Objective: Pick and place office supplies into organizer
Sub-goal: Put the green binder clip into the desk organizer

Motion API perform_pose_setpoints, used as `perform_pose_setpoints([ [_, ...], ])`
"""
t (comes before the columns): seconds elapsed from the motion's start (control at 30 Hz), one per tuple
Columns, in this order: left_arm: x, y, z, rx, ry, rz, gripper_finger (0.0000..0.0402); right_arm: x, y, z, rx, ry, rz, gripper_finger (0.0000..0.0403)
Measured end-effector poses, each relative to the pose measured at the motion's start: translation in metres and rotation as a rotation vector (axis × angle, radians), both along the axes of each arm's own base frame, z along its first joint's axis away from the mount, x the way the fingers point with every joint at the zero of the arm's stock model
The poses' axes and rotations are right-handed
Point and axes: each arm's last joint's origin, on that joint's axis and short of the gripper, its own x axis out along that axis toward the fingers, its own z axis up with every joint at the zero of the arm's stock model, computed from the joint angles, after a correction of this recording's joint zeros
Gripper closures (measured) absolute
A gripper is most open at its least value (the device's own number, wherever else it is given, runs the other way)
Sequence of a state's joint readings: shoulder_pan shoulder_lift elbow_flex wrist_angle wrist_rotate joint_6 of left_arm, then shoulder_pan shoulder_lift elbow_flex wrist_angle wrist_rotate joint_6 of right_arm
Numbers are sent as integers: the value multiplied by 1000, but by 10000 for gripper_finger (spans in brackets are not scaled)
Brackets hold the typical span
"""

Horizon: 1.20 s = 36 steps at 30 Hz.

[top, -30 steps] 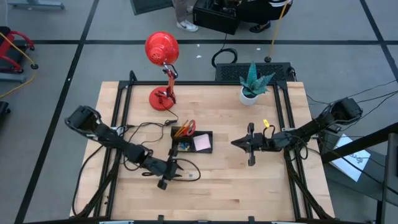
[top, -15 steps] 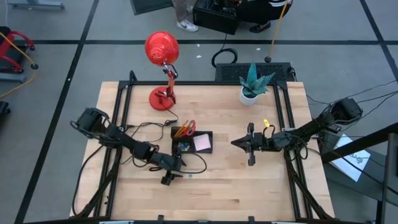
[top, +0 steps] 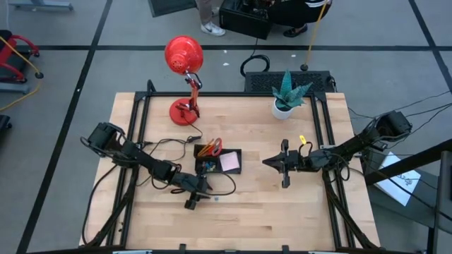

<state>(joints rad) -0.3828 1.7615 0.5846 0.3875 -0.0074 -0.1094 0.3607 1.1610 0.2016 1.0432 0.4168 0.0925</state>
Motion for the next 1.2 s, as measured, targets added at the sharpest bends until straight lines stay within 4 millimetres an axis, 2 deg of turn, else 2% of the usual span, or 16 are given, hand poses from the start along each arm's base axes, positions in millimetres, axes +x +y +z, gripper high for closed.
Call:
perform_pose_setpoints([
  [0.17,-1,-3,0,-14,-11,-6,265,0,0,0,0,0,0,399],
  [0.33,-3,-9,0,-40,-9,-21,278,0,0,0,0,0,0,399],
  [0.8,-2,-10,1,-40,-18,17,212,0,0,0,10,-4,1,399],
  [1.2,-1,-9,2,-40,-43,47,212,0,0,1,10,-7,1,399],
])
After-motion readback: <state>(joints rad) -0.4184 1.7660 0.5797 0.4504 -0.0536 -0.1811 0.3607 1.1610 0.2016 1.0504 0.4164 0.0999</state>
